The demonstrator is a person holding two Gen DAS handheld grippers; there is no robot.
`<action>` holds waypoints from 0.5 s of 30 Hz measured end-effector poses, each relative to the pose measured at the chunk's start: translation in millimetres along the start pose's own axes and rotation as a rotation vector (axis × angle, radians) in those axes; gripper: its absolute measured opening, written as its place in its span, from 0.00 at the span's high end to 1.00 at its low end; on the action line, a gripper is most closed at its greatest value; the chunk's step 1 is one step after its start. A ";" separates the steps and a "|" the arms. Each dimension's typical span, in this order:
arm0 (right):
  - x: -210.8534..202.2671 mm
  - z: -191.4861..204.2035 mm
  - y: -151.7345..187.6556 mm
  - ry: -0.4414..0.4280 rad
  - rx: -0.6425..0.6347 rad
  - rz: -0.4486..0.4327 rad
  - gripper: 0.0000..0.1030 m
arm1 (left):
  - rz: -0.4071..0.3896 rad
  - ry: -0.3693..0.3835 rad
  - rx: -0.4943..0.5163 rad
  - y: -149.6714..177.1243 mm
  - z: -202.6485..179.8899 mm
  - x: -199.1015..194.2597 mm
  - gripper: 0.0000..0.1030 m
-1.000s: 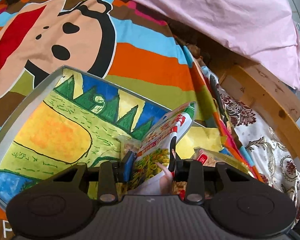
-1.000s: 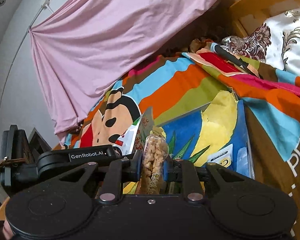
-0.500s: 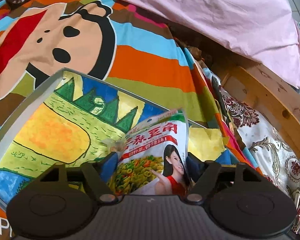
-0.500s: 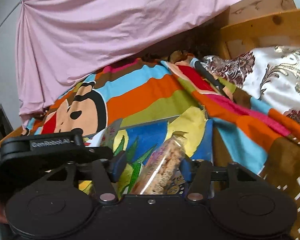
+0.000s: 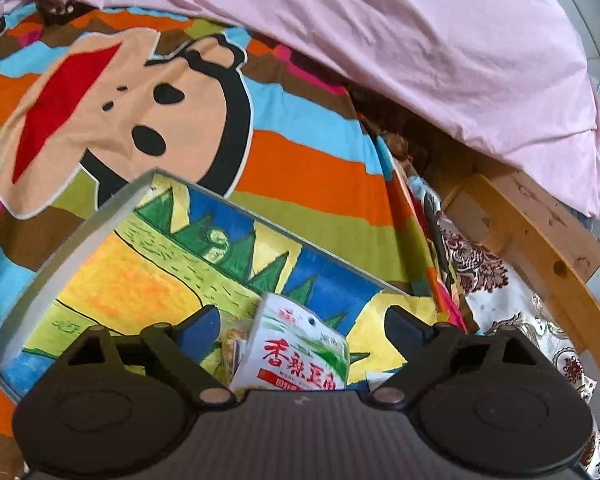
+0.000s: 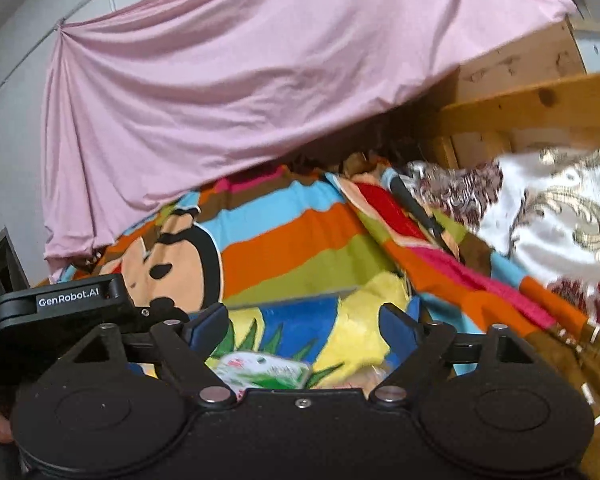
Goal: Organize snacks
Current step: 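Open the left tool to drop the bean packet while the right tool drops the peanut tube, then withdraw both tools from the tray toward the last snack packets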
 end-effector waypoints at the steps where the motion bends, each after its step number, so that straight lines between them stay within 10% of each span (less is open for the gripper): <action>1: -3.5 3.6 -3.4 -0.006 -0.009 -0.010 0.14 | -0.009 -0.001 0.001 -1.6 0.9 -4.4 0.06; 15: -86.0 59.5 -35.9 -0.044 -0.115 -0.136 0.01 | -0.158 -0.017 0.043 -13.6 13.2 -102.4 0.01</action>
Point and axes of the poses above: each gripper's, at about its wrist camera, not at the fingertips, and x roughly the way its jaws point, z to its left, y to its underside, the point moved 5 cm from there along x, roughly the way its jaws point, and after that the axes turned 11 degrees about -y, right-handed, at the moved point
